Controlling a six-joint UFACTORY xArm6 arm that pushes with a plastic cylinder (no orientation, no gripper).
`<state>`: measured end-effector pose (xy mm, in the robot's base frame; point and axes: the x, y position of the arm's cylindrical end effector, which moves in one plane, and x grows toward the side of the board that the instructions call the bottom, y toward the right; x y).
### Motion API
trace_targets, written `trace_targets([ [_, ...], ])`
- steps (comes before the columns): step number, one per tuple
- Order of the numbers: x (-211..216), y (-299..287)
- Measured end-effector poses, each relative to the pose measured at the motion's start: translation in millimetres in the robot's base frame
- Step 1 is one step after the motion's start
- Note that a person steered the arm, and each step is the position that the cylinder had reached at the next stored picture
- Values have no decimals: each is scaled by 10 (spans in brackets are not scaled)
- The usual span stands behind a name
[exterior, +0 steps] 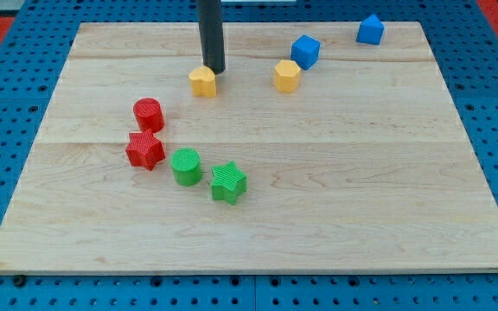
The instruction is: Move the yellow heart vertical to the green circle
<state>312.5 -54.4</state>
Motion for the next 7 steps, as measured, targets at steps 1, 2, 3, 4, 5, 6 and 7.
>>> trace_targets([
  [1,-69,0],
  [2,-334,-138],
  [3,-254,-178],
  [4,-53,-158],
  [5,136,-90],
  [6,256,62],
  [7,129,-54],
])
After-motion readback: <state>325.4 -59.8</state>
